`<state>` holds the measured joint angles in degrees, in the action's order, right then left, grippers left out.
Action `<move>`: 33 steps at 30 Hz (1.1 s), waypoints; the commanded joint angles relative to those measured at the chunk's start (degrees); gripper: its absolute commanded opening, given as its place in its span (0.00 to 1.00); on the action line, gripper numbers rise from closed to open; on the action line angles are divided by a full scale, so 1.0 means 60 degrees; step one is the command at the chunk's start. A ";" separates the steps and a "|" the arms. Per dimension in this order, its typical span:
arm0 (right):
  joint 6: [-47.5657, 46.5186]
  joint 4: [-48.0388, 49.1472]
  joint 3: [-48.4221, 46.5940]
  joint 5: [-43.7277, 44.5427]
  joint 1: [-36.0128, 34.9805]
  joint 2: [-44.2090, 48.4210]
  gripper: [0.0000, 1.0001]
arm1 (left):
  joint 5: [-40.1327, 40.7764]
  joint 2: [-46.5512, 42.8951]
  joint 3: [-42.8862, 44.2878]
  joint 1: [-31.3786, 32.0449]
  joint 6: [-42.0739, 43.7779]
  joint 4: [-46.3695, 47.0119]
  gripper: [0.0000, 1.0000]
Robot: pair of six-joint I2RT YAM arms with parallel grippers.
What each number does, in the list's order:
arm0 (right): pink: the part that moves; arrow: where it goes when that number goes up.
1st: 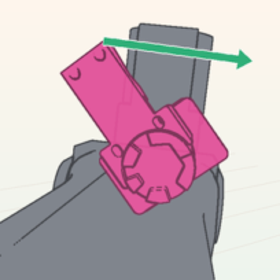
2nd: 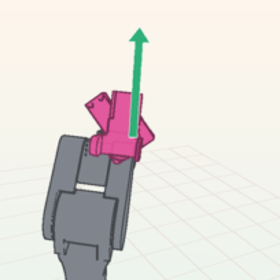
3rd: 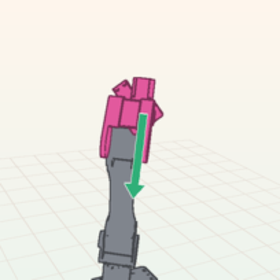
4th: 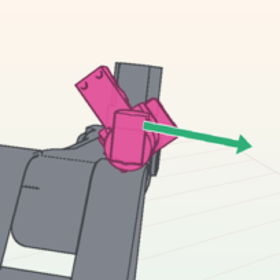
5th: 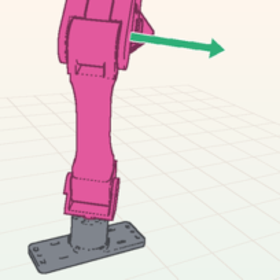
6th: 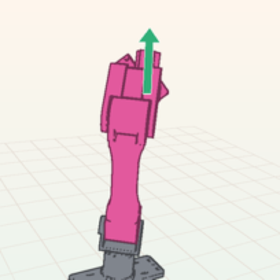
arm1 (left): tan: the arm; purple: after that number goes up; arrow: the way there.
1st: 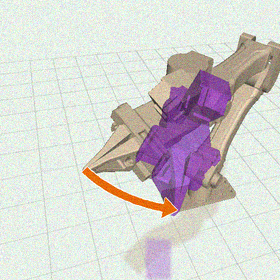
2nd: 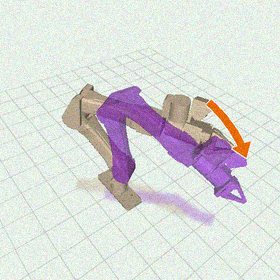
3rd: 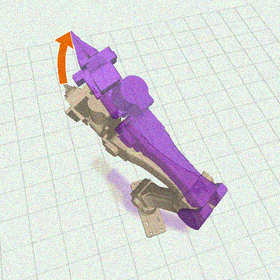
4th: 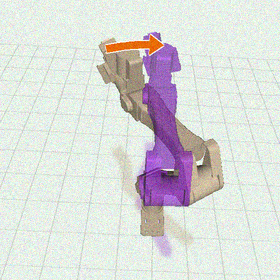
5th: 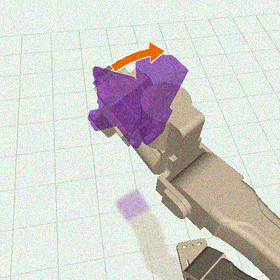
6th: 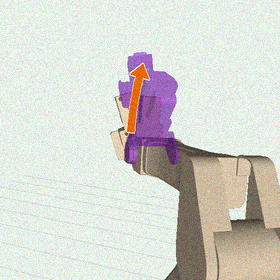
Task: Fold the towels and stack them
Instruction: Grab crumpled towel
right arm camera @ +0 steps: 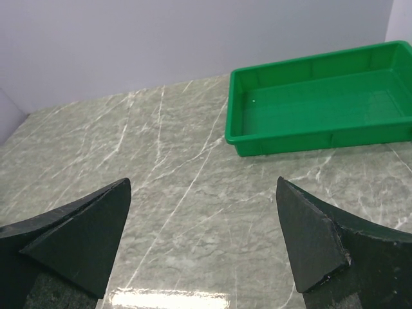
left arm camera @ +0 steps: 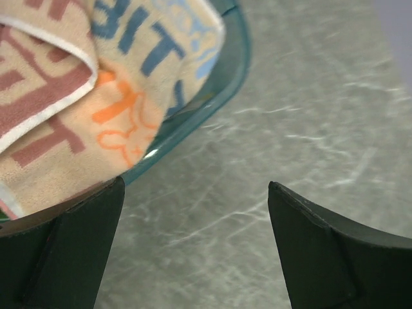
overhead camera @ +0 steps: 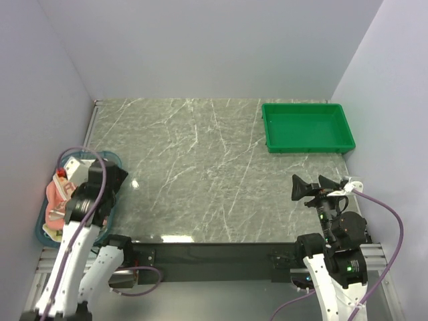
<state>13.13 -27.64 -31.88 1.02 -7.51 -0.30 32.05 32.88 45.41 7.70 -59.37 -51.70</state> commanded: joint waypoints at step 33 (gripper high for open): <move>-0.0005 -0.0067 -0.0209 0.0534 -0.1561 0.2891 1.00 | 0.1791 0.6604 0.1354 -0.1196 -0.0622 0.0136 0.58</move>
<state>13.17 -28.67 -31.86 3.62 -16.12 -0.30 40.03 72.64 53.67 0.84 -62.48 -51.33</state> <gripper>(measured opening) 0.997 0.599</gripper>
